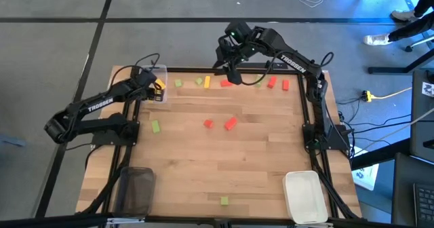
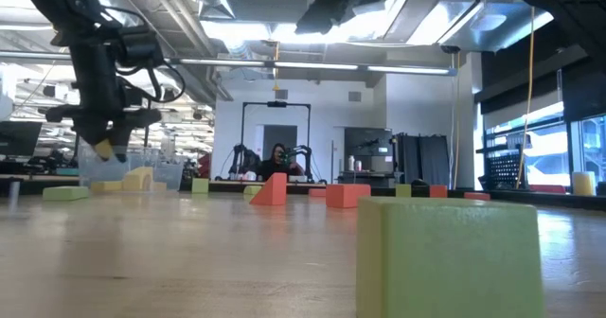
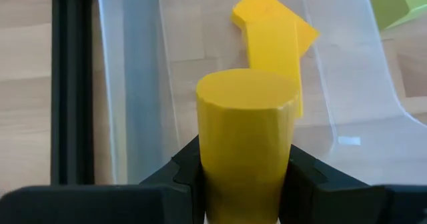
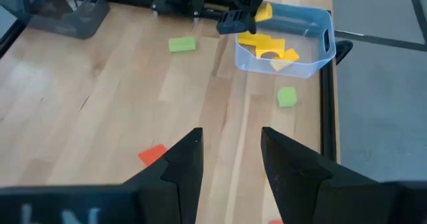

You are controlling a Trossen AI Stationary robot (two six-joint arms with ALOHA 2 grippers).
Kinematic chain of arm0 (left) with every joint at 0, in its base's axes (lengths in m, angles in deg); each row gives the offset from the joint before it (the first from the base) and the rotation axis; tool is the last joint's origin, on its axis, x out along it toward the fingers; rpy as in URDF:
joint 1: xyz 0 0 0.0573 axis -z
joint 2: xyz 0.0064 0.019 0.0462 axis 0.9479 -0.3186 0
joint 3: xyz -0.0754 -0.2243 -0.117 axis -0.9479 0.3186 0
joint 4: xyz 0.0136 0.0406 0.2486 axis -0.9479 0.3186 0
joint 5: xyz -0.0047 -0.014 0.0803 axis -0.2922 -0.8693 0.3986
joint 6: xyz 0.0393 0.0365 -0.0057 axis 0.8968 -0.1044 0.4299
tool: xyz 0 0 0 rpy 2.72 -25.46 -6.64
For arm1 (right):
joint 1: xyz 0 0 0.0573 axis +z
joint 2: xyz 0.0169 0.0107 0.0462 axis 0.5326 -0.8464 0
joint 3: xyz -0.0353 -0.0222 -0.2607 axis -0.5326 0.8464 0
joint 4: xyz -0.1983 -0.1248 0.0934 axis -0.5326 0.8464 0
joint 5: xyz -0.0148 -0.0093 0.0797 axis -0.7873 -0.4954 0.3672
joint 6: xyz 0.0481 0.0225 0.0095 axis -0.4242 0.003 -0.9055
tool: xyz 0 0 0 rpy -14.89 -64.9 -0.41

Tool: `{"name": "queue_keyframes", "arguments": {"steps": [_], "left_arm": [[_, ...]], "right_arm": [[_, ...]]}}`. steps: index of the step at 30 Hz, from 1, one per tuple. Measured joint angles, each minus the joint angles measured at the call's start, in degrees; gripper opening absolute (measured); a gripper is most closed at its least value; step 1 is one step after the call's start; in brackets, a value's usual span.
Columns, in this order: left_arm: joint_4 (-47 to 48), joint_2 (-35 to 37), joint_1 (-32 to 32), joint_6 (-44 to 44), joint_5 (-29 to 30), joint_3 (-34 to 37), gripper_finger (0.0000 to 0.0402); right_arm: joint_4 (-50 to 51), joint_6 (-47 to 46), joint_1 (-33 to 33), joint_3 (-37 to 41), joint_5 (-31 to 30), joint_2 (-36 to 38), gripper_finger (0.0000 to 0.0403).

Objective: Sort & place blocks by color
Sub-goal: Put the yellow block into the transparent bin, then put the orange block into the white bin

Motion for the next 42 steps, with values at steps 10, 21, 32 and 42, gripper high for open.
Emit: {"name": "queue_keyframes", "arguments": {"steps": [10, 21, 32, 42], "left_arm": [[-0.2, 0.0, -0.4, 1.5, -0.1, 0.0, 0.0183], [-0.8, 4.0, 5.8, 17.5, -12.0, -8.6, 0.0184], [-1.0, 5.9, 16.3, 34.5, -25.0, -17.6, 0.0184], [-0.8, 5.9, 20.8, 35.0, -22.4, -18.5, 0.0185]], "right_arm": [[0.6, -0.2, 0.0, 0.0, 0.0, 0.0, 0.0150], [15.1, -0.2, 0.3, 0.0, -0.2, 0.1, 0.0150], [22.8, 1.5, 1.6, 0.7, -0.2, 0.2, 0.0150], [24.5, 7.9, 6.2, 0.8, -3.6, -0.3, 0.0122]]}}
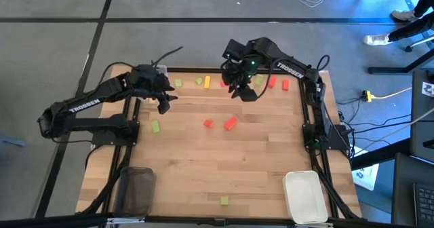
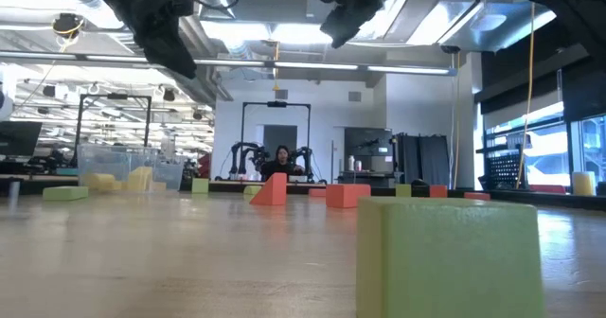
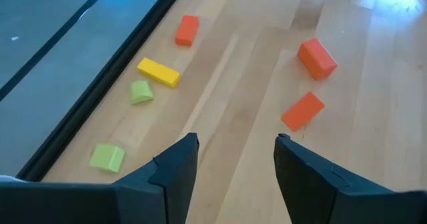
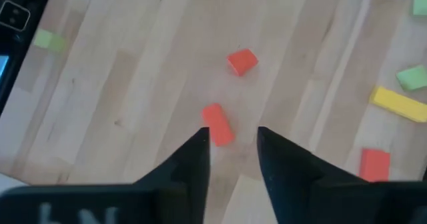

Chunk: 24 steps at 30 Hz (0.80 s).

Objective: Sort & place blocks by color
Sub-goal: Put the orange block into the white bin

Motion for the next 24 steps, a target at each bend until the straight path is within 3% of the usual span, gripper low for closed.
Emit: {"name": "queue_keyframes", "arguments": {"steps": [5, 9, 24], "left_arm": [[0.0, 0.0, 1.0, 0.1, 0.0, 0.0, 0.0185], [0.0, 0.0, 2.0, 1.4, -1.1, 0.0, 0.0185], [0.0, 0.0, 3.5, 4.6, -3.2, 0.0, 0.0185]], "right_arm": [[-0.3, -2.0, 1.3, 0.0, -0.2, -0.1, 0.0067], [-0.9, -3.4, 2.1, 0.0, -0.4, -0.3, 0.0056], [-1.0, -10.1, 4.2, 0.0, -0.5, -0.3, 0.0145]]}}
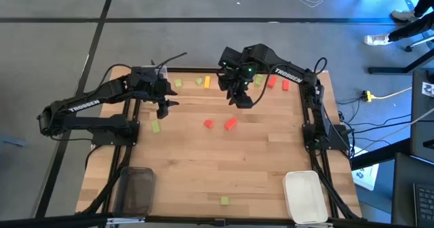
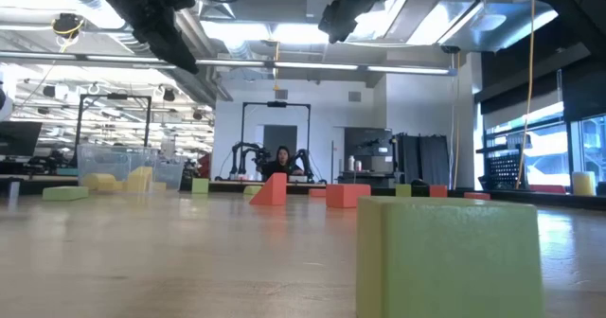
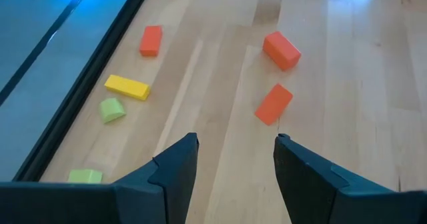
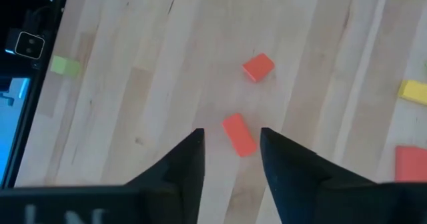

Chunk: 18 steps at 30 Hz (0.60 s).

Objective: Sort & place blocks by color
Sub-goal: Put the orange block into the white bin

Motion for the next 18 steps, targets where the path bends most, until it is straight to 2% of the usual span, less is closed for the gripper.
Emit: {"name": "queue_keyframes", "arguments": {"steps": [11, 18], "left_arm": [[0.0, 0.0, 0.0, 0.1, 0.0, 0.0, 0.0185], [0.0, 0.0, 0.0, 1.4, 0.1, 0.0, 0.0185]], "right_arm": [[1.4, 4.2, 0.3, 0.7, -2.2, -6.1, 0.0157], [1.4, 11.2, 1.4, 11.4, -1.6, -6.5, 0.0157]]}}
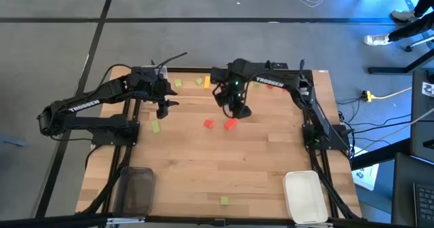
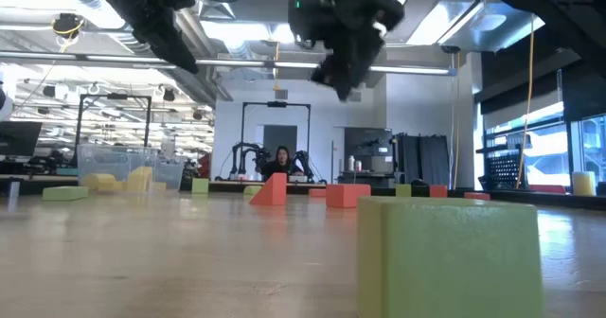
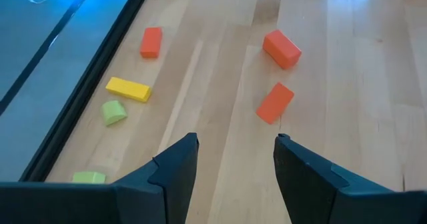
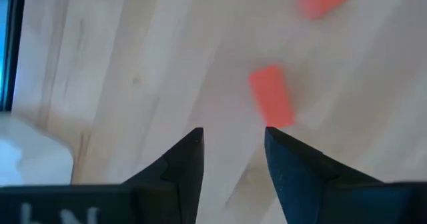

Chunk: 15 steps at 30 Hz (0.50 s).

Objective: Sort & place blocks by color
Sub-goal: Put the orange block into the white bin

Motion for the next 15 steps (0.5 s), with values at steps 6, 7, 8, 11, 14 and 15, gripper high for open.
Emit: {"name": "queue_keyframes", "arguments": {"steps": [6, 7, 8, 11, 14, 15], "left_arm": [[0.0, 0.0, 0.0, 0.0, 0.0, 0.0, 0.0185], [0.0, 0.0, 0.0, 0.0, 0.0, 0.0, 0.0185], [0.0, 0.0, 0.0, 0.0, 0.0, 0.0, 0.0185], [0.0, 0.0, 0.0, 0.0, 0.0, 0.0, 0.0185], [0.0, 0.0, 0.0, 0.0, 0.0, 0.0, 0.0185], [0.0, 0.0, 0.0, 0.0, 0.0, 0.0, 0.0185]], "right_arm": [[-5.3, 6.1, 1.5, 12.2, 0.0, 0.0, 0.0157], [-7.0, 5.6, 1.9, 13.9, 0.1, 0.0, 0.0157], [-8.2, 4.3, 2.1, 15.2, 0.0, 0.0, 0.0157], [-10.0, -0.5, 2.8, 18.5, 0.3, 0.0, 0.0157], [-10.2, -5.4, 3.3, 20.5, 0.2, 0.0, 0.0157], [-11.0, -6.5, 3.5, 21.2, 0.2, 0.0, 0.0157]]}}
